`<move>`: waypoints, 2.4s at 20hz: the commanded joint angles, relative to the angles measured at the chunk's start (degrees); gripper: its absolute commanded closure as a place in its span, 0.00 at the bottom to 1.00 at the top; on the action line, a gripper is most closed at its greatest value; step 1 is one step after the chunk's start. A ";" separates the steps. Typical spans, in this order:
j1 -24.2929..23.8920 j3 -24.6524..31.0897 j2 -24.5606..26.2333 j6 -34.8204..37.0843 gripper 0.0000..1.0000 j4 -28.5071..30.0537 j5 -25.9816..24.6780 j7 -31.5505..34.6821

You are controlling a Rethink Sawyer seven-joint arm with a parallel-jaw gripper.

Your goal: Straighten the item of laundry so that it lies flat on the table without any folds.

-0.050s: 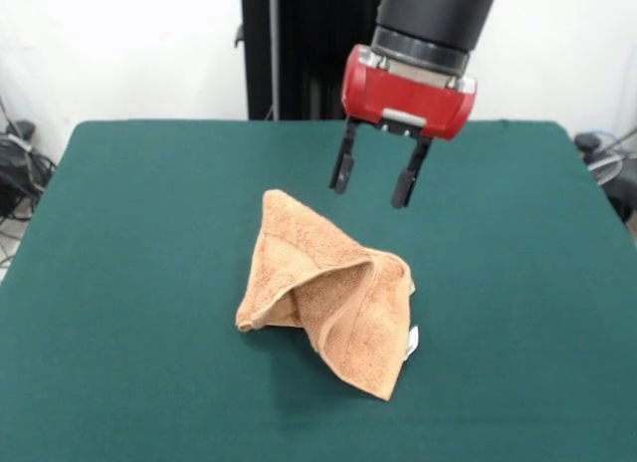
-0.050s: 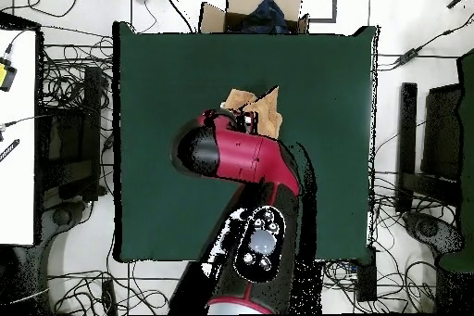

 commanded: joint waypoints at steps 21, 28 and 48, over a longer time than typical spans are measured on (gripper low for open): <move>-1.20 3.85 2.61 -0.61 0.00 5.20 -1.92 8.43; -1.96 4.68 4.00 -3.09 0.00 5.05 -2.74 7.77; -3.09 5.65 11.00 -14.42 0.00 3.57 -1.64 10.32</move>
